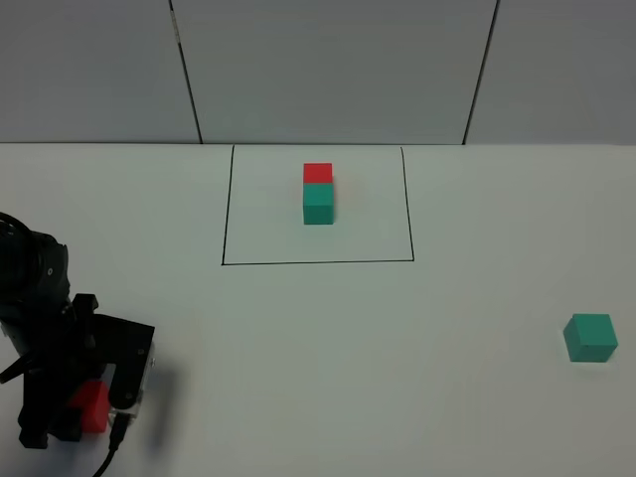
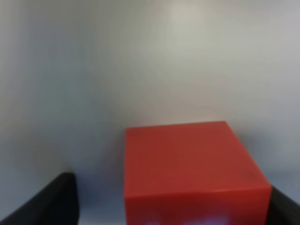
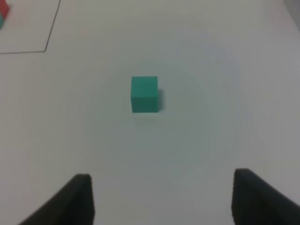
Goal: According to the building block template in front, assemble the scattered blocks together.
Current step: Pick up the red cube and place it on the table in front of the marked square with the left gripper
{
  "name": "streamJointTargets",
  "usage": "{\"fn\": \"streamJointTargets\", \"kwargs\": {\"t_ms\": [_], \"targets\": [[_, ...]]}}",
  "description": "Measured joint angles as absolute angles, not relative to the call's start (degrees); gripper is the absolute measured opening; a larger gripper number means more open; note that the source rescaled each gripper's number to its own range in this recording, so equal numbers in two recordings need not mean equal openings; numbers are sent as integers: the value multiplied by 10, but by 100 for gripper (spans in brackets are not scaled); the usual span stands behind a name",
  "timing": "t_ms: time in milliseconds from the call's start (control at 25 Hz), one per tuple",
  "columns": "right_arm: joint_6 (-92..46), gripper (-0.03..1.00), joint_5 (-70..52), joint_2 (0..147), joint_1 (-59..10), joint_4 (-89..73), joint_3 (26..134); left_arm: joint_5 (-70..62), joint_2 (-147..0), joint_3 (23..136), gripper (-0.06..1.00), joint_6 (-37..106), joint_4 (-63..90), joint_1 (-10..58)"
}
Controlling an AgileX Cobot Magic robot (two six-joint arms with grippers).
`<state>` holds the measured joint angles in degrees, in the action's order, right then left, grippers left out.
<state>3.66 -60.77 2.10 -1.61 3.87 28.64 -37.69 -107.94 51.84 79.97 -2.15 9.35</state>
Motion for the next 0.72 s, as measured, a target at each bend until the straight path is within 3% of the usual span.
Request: {"fn": "streamJointTargets", "kwargs": {"t_ms": [200, 240, 720], "targets": [[37, 59, -608, 21, -16, 39, 286, -388, -1079, 518, 4, 800, -22, 94], [37, 59, -608, 21, -16, 39, 286, -388, -1079, 518, 0, 800, -22, 94], [37, 59, -608, 21, -16, 39, 286, -388, -1079, 518, 0, 804, -22, 94]]}}
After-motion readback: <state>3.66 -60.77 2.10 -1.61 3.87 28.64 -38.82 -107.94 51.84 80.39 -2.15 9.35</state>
